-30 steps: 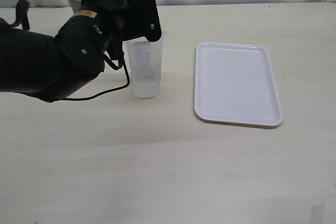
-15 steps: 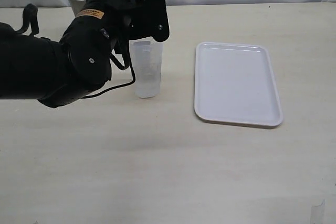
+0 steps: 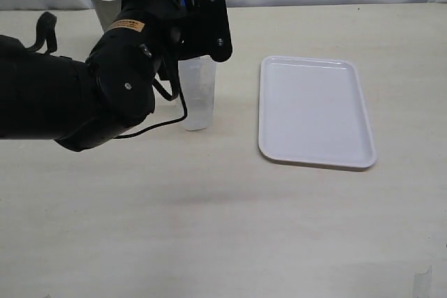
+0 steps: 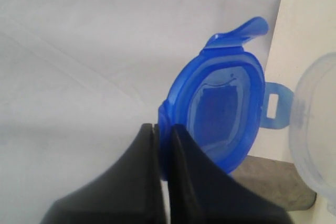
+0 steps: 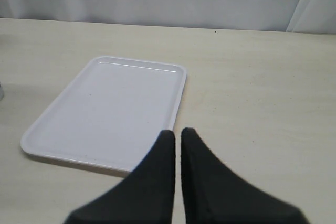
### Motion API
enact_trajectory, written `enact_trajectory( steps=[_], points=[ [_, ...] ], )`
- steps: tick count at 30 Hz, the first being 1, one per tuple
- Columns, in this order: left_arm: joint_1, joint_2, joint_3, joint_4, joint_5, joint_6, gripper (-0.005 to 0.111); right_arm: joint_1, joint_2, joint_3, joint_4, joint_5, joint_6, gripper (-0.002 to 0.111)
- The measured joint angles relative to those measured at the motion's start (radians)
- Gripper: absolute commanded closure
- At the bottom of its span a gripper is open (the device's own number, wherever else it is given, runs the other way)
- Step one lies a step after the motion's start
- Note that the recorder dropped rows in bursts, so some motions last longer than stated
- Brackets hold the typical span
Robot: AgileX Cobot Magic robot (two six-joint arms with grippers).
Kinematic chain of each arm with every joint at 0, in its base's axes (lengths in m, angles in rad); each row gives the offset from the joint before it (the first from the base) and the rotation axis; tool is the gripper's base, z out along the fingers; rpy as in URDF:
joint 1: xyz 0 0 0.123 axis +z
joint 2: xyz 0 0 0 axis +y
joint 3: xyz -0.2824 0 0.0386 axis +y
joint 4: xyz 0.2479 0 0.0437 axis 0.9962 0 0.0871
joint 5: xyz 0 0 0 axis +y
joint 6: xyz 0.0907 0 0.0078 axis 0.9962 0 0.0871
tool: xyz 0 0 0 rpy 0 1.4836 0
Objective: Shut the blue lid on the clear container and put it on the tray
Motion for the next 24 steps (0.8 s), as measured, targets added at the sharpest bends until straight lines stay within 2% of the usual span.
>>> enact_trajectory(
  steps=[24],
  points=[
    [-0.004, 0.000, 0.000, -0.056, 0.006, 0.000, 0.107, 0.000, 0.000, 0.000, 0.000, 0.000, 0.000, 0.104]
  ],
)
